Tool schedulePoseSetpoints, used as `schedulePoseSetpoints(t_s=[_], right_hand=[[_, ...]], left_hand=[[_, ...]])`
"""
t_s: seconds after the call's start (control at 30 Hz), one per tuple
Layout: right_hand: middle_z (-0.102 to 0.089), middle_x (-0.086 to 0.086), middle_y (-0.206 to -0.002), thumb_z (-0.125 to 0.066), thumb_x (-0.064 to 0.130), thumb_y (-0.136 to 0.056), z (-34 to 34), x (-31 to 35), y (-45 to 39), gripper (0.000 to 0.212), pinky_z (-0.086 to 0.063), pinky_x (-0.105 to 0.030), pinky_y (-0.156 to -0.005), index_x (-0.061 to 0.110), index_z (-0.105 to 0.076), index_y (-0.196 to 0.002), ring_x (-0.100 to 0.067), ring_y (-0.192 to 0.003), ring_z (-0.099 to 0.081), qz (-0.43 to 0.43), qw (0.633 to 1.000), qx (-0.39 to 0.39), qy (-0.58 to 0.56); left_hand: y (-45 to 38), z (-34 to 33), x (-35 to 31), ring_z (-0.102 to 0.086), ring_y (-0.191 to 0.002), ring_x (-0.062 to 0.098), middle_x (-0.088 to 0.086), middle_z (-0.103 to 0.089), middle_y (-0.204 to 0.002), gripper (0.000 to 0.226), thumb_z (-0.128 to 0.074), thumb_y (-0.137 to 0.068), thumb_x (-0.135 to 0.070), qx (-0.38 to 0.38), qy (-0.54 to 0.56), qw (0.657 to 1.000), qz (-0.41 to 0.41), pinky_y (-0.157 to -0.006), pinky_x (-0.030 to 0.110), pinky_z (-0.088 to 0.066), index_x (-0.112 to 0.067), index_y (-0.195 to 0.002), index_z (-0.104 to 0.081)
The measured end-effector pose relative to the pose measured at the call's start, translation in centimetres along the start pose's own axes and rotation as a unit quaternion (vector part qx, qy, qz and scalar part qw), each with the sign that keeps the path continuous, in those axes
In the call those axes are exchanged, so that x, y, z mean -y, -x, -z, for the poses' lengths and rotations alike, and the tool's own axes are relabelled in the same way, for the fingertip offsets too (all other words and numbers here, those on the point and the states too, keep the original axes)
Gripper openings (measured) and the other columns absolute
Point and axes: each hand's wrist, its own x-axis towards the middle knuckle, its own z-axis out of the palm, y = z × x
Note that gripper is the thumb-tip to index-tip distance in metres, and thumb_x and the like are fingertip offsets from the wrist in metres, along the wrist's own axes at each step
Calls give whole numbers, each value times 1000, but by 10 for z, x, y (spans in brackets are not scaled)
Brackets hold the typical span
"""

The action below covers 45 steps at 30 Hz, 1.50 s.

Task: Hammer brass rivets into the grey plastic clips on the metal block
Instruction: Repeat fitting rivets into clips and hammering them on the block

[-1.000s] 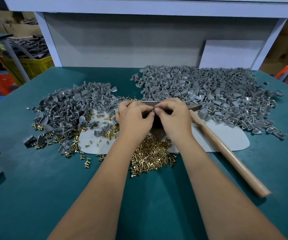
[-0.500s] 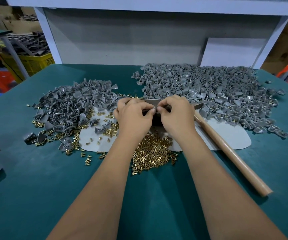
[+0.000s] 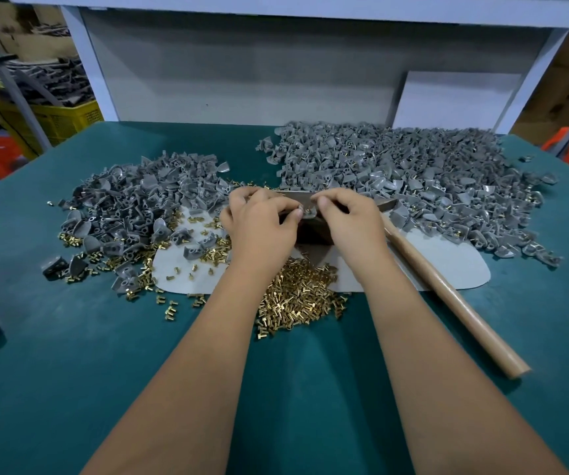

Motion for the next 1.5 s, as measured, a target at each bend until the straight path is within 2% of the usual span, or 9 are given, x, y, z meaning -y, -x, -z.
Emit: schedulePoseSetpoints(t_s=[0.1, 0.37, 0.7, 0.97, 1.1, 1.2, 1.27, 1.37, 1.5], right_hand=[[-68, 10, -87, -51, 22, -94, 2, 1, -3, 22, -49, -32, -80, 28, -71, -91, -8, -88, -59, -34, 998, -17, -51], [-62, 12, -89, -63, 30, -86, -13, 1, -8, 8, -38, -37, -85, 33, -67, -80, -19, -104, -43, 53, 988, -17, 144], [-54, 16, -80, -64, 20, -86, -18, 0, -1, 17, -41, -46, -85, 28, -60, -72, -18, -97, -43, 86, 985, -44, 145], [-64, 7, -86, -65, 26, -85, -16, 5, -8, 23, -47, -44, -86, 34, -59, -65, -19, -107, -50, 0, 994, -14, 109], [-56, 20, -84, -62, 27, -89, -17, 4, 2, 15, -41, -47, -91, 37, -62, -77, -18, -109, -43, 42, 989, -38, 138], [-61, 18, -102, -59, 26, -92, -10, 5, 8, 19, -47, -51, -87, 37, -69, -104, -18, -109, -53, 40, 995, -12, 87], [-63, 13, -117, -55, 24, -94, 2, 4, 9, 30, -51, -42, -88, 34, -62, -122, -14, -107, -58, 31, 996, -45, 72], [-62, -5, -117, -49, 25, -96, 32, -7, 7, 28, -50, -38, -81, 17, -60, -121, -24, -102, -58, -16, 937, -133, 324], [-51, -16, -125, -50, 35, -94, 55, -16, 13, 36, -40, -39, -80, 16, -55, -125, -34, -116, -46, -160, 846, -5, 508]], left_hand=[[-1, 2, -2, -28, -125, 18, -15, -64, -115, 15, -63, -93, -40, -6, -20, 1000, -3, -97, 36, -13, -36, -101, -75], [-1, 8, -4, -27, -132, 23, -5, -60, -121, 19, -58, -96, -35, 2, -39, 999, -2, -106, 45, -11, -33, -106, -74], [1, 9, -6, -27, -131, 19, -14, -59, -122, 13, -63, -92, -44, -3, -45, 998, 42, -101, 46, -12, -41, -96, -75], [0, 9, -3, -27, -133, 19, -12, -58, -124, 14, -62, -92, -44, 7, -36, 999, 36, -93, 36, -6, -40, -98, -74], [1, 8, -4, -27, -132, 20, -13, -58, -124, 15, -61, -92, -47, 1, -60, 998, 29, -93, 37, -7, -41, -97, -73], [1, 8, -3, -26, -131, 21, -12, -58, -126, 16, -59, -93, -46, 3, -62, 998, 27, -98, 41, -9, -40, -98, -73], [0, 8, -2, -25, -131, 20, -13, -58, -126, 16, -59, -93, -46, 10, -54, 998, 31, -102, 44, -11, -41, -99, -72], [-1, 8, -1, -24, -131, 19, -15, -58, -126, 14, -60, -93, -47, 15, -43, 998, 35, -105, 46, -12, -41, -99, -72], [-1, 8, -1, -24, -130, 19, -14, -58, -126, 13, -61, -92, -44, 14, -28, 999, 32, -106, 49, -15, -39, -97, -72]])
